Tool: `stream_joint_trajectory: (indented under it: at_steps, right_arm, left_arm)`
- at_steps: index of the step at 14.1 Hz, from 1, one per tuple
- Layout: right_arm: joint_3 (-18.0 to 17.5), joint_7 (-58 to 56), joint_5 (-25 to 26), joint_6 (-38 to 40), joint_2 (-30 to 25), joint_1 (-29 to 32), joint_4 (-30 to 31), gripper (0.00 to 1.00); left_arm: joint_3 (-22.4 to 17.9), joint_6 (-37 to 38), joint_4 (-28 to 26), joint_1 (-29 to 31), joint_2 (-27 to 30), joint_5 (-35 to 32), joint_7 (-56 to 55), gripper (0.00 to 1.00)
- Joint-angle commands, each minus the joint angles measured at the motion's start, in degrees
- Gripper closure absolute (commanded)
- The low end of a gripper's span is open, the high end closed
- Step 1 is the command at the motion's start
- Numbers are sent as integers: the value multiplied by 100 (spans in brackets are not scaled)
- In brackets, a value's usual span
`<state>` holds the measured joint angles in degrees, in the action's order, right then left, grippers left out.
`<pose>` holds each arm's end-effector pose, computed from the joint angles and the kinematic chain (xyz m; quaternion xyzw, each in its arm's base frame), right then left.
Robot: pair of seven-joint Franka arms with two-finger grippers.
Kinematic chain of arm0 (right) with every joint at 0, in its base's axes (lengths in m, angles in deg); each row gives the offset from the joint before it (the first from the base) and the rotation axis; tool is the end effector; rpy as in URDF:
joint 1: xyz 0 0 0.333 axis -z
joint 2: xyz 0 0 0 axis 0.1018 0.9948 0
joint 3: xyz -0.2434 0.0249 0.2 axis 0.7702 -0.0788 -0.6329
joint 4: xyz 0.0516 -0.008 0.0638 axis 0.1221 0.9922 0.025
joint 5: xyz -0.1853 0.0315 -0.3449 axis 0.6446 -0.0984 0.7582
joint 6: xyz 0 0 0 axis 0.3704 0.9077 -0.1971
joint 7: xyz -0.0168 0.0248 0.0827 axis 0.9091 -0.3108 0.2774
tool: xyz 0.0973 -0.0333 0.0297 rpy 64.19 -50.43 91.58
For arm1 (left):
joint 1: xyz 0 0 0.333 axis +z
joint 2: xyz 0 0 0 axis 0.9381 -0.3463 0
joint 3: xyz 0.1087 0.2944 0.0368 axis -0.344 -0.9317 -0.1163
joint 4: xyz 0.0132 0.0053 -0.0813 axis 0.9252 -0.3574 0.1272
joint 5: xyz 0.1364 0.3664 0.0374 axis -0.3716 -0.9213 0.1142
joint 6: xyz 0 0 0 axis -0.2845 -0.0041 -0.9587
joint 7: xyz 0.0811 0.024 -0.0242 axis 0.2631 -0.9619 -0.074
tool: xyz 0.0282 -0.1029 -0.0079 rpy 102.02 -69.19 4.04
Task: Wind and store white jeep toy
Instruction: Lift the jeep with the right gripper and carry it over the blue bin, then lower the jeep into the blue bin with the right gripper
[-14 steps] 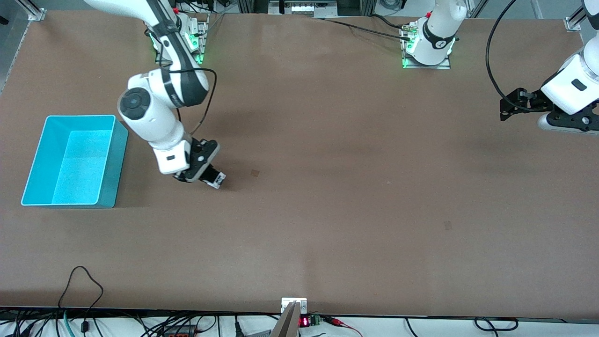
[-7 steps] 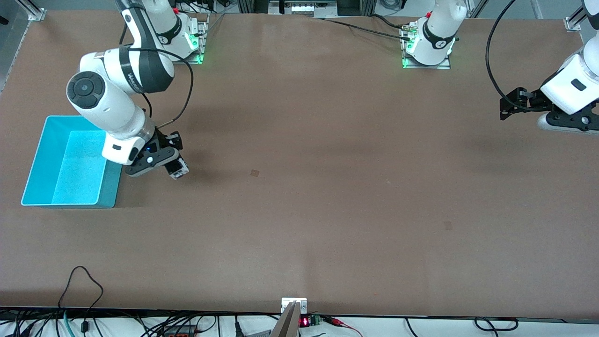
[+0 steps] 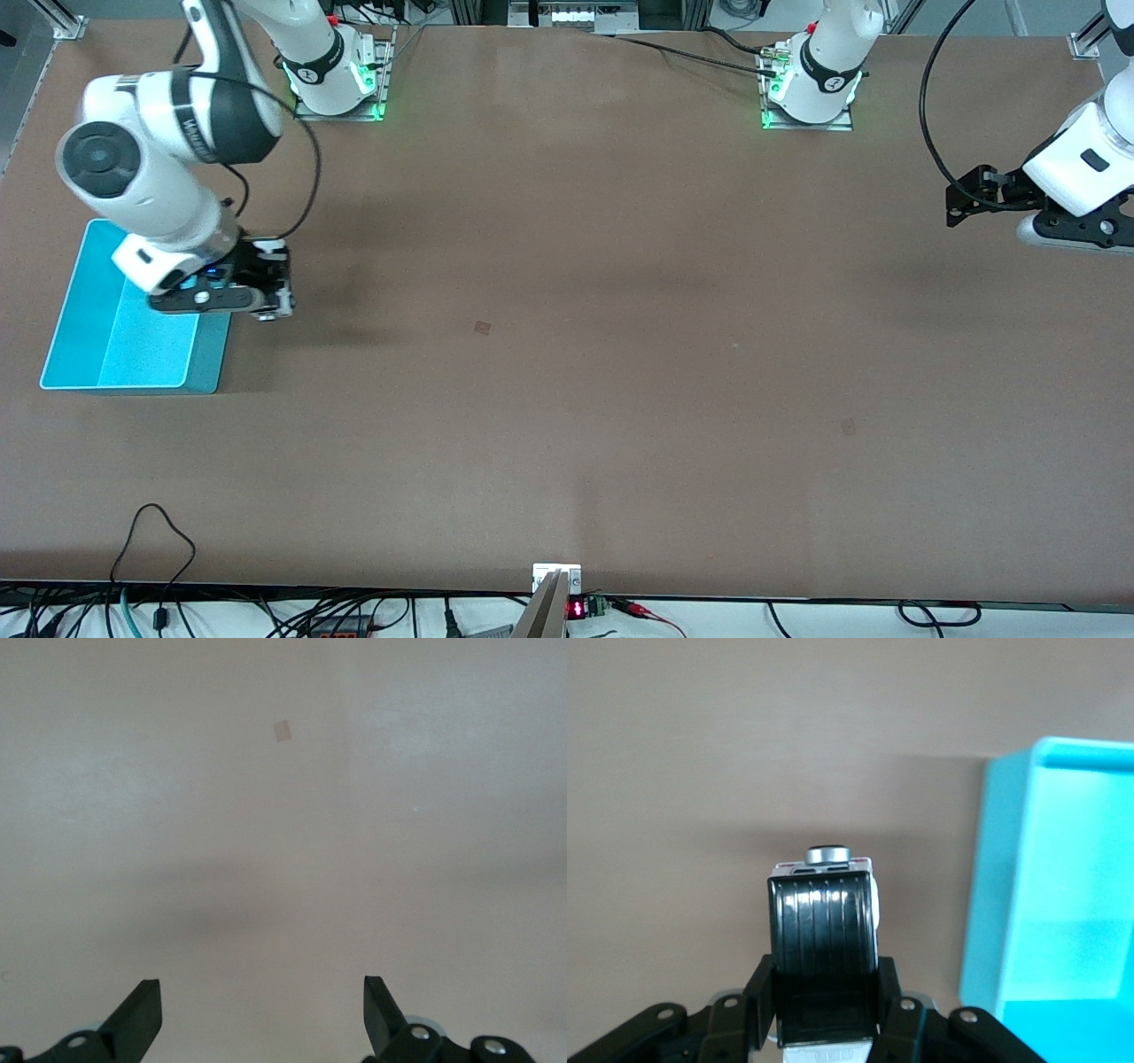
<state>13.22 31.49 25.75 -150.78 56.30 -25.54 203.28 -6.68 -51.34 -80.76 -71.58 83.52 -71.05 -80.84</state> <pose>0.5652 0.0423 0.4072 0.9978 0.0069 -0.0248 0.0611 0.5506 -0.0174 0.5930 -0.9969 0.0645 0.0340 0.0309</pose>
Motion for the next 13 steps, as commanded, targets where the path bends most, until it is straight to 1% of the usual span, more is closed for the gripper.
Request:
stream_joint_trajectory:
  at_steps: [1,2,3,5,7,10,13]
  right_arm:
    - [-65,0,386,-23,-73,519,116,100]
    - [-65,-18,545,-146,-73,694,177,100]
    - [-65,-140,573,-338,-65,896,274,100]
    - [-65,-832,573,-935,-73,1414,625,100]
    - [-65,-1238,573,-1218,-47,1775,801,100]
    - [-65,-1660,573,-1806,84,2197,1100,100]
    - [-74,-1959,564,-2710,295,2531,1539,100]
  left_arm:
    - [2,60,-20,-9,85,71,-90,0]
    - [-6,60,-20,-9,85,71,-90,0]
    - [-6,60,-20,-9,85,71,-90,0]
    - [-6,60,-20,-9,85,71,-90,0]
    - [-6,69,-20,-9,85,71,-90,0]
    - [3,69,-20,-9,85,71,-90,0]
    - [-6,69,-20,-9,85,62,-90,0]
